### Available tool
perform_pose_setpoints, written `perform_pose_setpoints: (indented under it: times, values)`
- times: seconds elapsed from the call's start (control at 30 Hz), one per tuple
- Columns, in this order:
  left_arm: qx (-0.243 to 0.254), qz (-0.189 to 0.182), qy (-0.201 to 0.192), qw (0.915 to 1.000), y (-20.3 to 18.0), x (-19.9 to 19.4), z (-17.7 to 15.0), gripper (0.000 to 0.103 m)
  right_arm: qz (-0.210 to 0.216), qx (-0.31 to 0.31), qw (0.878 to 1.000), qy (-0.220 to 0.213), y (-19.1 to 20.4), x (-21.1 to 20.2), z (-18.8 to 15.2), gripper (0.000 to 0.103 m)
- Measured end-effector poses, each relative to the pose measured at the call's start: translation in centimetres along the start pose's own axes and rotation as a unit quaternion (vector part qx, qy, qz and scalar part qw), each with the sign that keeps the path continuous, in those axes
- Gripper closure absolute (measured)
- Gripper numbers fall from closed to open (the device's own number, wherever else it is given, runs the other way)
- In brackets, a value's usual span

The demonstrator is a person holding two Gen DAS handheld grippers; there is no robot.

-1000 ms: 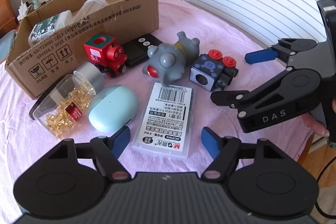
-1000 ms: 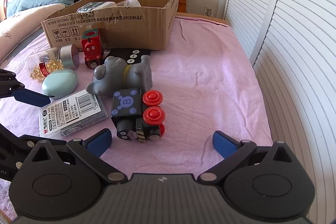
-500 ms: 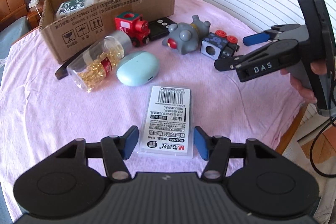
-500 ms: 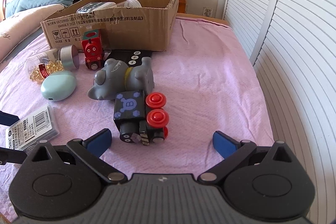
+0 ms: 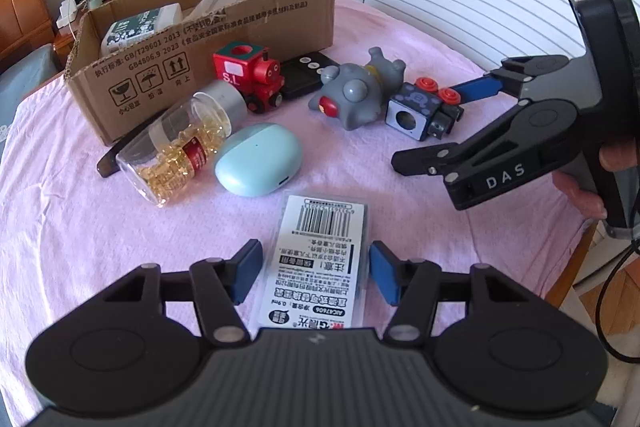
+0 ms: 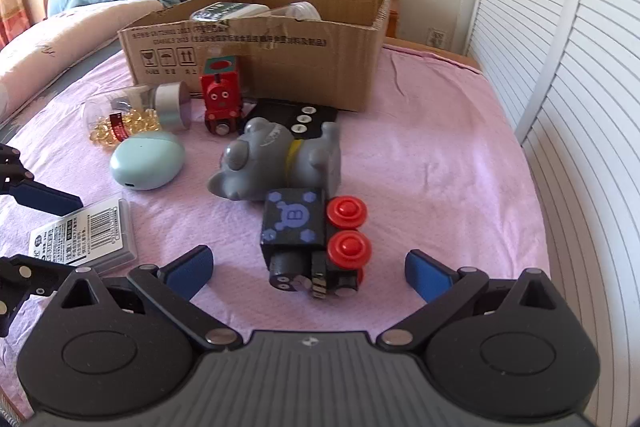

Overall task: Organize rigid objects
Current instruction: 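Grasp the black block toy with red wheels using the right tool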

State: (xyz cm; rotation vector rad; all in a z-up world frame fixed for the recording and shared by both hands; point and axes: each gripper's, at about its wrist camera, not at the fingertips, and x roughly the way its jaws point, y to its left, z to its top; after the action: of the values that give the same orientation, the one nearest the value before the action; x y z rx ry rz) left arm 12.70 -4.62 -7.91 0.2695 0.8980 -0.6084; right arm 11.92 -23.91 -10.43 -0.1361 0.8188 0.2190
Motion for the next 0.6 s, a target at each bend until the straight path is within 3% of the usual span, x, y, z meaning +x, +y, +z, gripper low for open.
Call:
perform_pose_setpoints:
  times: [0.13,0.33,0.6]
  values:
    - [0.000,0.002,0.000,1.0000,0.10,-0.11,-0.12,0.045,0.019,-0.021,1.000,-0.010,0.67,0.26,0.29,0.002]
    - [0.002,0.004,-0.001,1.0000,0.11,-0.01,0.01,0.045,0.015,-0.034,0.999,-0.022,1.05,-0.17,0.59,0.022]
    - [0.002,0.009,-0.002,1.0000,-0.08,0.14,0.17,0.044,0.001,-0.027,0.999,-0.024,0.38,-0.40,0.69,0.038]
